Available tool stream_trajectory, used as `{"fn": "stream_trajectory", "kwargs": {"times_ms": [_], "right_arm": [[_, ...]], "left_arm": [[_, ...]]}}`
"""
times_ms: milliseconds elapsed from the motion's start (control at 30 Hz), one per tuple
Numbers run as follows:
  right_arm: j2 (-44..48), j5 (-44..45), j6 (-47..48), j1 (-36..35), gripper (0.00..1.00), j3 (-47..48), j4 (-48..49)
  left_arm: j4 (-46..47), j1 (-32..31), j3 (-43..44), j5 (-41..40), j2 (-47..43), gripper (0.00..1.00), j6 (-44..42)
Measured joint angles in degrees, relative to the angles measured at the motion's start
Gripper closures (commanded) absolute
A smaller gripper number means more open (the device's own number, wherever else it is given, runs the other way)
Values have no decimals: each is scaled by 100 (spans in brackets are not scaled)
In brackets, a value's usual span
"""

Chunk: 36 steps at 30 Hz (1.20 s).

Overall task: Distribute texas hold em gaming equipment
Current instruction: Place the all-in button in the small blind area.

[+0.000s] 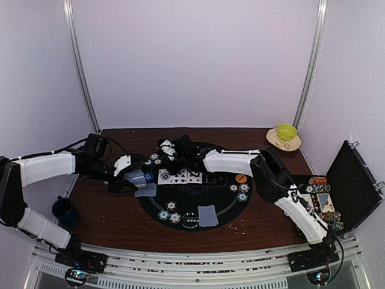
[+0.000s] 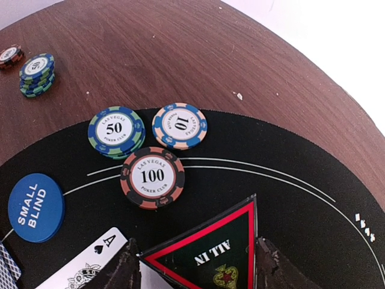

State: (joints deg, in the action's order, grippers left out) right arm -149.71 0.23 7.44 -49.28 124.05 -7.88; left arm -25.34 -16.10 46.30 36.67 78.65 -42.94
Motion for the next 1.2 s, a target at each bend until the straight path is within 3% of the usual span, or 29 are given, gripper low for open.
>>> {"fn": "stream_trajectory", "kwargs": {"times_ms": [1200], "right_arm": [[-269,-131,404,-74,38,511,-304]], "left_arm": [[0,0,0,26,11,49,-2]]}}
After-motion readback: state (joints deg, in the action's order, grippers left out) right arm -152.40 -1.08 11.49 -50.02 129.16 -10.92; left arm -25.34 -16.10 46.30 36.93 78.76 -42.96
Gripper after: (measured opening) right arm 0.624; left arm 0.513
